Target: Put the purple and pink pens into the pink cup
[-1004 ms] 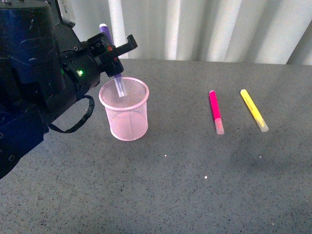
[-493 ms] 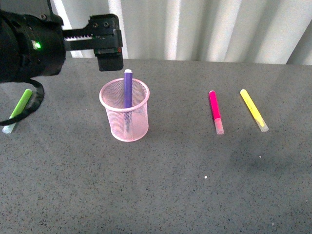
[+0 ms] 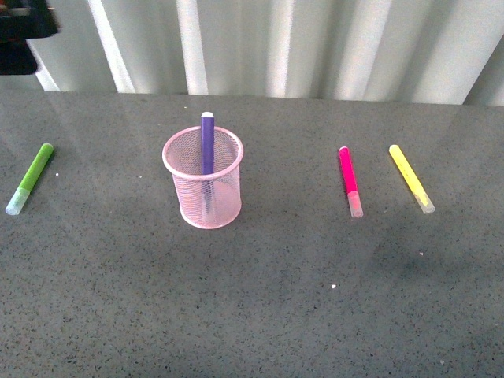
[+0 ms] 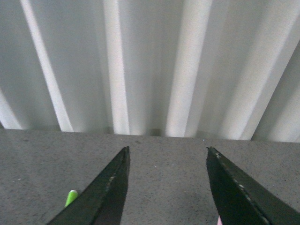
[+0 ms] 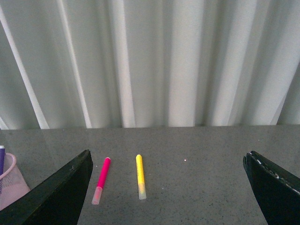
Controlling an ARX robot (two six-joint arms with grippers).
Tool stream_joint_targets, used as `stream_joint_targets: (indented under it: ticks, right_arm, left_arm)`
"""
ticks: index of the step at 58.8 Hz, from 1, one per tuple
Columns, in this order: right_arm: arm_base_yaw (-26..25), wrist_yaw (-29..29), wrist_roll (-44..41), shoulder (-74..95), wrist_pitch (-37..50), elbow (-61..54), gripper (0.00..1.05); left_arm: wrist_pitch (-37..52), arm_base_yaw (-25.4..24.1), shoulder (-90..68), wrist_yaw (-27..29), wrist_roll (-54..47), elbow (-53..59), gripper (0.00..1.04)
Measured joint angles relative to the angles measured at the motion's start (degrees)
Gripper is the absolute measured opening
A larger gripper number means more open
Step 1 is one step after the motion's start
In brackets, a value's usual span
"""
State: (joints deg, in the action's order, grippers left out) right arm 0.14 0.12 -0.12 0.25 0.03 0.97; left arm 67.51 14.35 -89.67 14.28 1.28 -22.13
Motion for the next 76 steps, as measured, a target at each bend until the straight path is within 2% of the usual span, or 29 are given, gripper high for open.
stream_joint_targets:
  ticks: [2,9,12,37,41,45,65,76]
  right_arm:
    - [0.0,0.0,0.0,0.0,0.0,0.0,0.98]
    - [0.0,0.0,0.0,0.0,0.0,0.0,0.98]
    - [0.0,0.0,0.0,0.0,0.0,0.0,0.98]
    - [0.0,0.0,0.0,0.0,0.0,0.0,0.98]
    - [0.0,0.0,0.0,0.0,0.0,0.0,0.98]
    - [0.0,0.0,0.0,0.0,0.0,0.0,0.98]
    - [0.0,0.0,0.0,0.0,0.0,0.0,0.98]
    - [0.0,0.0,0.0,0.0,0.0,0.0,0.98]
  left_arm:
    - [0.0,-0.7,1.5,-0.6,-0.1,1.5,0.42]
    - [-1.6,-3.7,9.1,-4.0,-0.4,8.3,0.12]
    - [-2.3,-4.4,11.5,-5.0,-0.5,9.9,0.03]
    - [-13.6,-9.4,31.0,-9.6,-0.8,18.3,0.04]
    - [-16.2,-12.0,34.4,-13.3,-0.9,19.2,0.04]
    - [-19.5,-13.9,38.7,-13.9,-0.9,20.0,0.04]
    - [-35.5,-14.2,57.2,-14.3,-0.9,20.9,0.04]
    - [-41.5,-14.2,63.7,-14.3,-0.9,20.9,0.04]
